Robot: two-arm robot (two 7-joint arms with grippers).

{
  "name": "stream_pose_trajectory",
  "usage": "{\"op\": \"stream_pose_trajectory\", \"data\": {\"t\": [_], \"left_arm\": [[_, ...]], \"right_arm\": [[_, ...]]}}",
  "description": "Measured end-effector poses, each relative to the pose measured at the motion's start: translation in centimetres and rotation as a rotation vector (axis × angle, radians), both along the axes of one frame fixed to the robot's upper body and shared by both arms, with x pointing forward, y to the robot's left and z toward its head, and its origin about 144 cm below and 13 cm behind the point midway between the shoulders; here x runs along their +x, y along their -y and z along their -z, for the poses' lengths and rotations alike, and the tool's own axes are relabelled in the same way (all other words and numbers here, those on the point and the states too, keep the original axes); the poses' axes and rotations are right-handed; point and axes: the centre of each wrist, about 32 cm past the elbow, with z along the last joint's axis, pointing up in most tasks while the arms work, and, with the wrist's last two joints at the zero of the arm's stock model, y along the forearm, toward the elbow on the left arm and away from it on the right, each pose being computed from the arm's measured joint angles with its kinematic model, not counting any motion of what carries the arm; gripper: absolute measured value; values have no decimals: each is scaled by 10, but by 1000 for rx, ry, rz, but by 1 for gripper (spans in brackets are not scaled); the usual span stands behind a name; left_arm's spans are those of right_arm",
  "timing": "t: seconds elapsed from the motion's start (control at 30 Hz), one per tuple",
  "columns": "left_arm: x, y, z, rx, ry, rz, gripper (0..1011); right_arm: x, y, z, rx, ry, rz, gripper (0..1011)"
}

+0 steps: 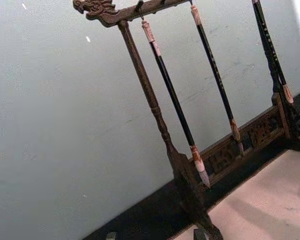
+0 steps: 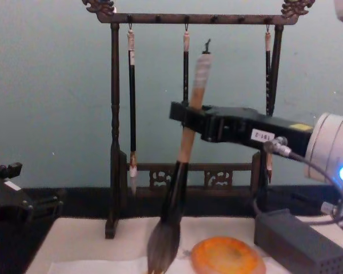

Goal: Pick up the brush from the inkstone, write on the paper, then place the brush back to its original position.

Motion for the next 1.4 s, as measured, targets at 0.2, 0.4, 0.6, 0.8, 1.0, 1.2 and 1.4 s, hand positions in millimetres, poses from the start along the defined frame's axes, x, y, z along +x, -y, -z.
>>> {"op": "stream_pose_trajectory", "data": {"t": [0.2, 0.4, 0.6, 0.8, 1.0, 1.2, 1.4], "left_arm": [[0, 0, 0, 0, 0, 0, 1001], [0, 0, 0, 0, 0, 0, 1001], [0, 0, 0, 0, 0, 0, 1001], [0, 0, 0, 0, 0, 0, 1001], [0, 0, 0, 0, 0, 0, 1001], [0, 0, 0, 0, 0, 0, 1001], [0, 0, 0, 0, 0, 0, 1001]], "right_arm": [[-4, -5, 3, -20, -6, -53, 163], [-6, -12, 6, -41, -15, -97, 163], [-9, -18, 10, -53, -36, -140, 163], [-12, -22, 14, -60, -57, -177, 163], [-13, -25, 16, -59, -71, -200, 163], [-13, -26, 19, -61, -81, -201, 163], [-12, -26, 22, -65, -92, -197, 163]]}}
